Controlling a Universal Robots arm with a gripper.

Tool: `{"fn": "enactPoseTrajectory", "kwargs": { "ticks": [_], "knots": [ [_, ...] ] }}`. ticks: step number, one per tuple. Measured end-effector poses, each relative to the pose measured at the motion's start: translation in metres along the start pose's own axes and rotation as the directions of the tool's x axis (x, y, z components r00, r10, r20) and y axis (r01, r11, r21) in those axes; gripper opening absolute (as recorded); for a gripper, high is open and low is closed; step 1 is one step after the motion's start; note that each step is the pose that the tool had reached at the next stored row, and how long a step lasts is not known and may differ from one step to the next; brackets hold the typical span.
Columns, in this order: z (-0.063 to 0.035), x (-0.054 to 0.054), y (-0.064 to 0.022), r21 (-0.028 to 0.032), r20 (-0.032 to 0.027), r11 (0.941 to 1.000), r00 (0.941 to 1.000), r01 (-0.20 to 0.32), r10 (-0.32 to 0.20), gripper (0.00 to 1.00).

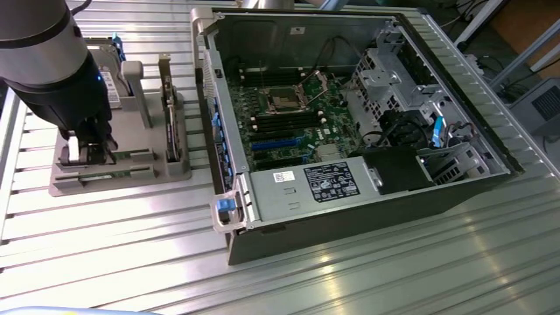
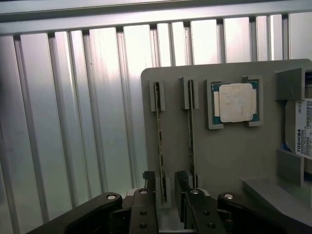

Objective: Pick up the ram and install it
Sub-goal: 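Pick up the ram and move it above insertion slot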

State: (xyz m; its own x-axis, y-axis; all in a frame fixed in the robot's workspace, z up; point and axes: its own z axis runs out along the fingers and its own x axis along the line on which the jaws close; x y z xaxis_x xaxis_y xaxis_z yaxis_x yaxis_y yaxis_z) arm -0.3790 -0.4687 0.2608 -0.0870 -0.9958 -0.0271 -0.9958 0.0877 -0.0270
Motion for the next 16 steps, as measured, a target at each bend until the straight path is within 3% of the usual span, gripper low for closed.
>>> {"fn": "enactPoseTrajectory", "kwargs": {
  "ticks": [16],
  "knots": [
    [0.0108, 0.002, 0.0001, 0.0003, -0.0027, 1.0, 1.0, 0.0, 0.0, 0.3]
  ]
}}
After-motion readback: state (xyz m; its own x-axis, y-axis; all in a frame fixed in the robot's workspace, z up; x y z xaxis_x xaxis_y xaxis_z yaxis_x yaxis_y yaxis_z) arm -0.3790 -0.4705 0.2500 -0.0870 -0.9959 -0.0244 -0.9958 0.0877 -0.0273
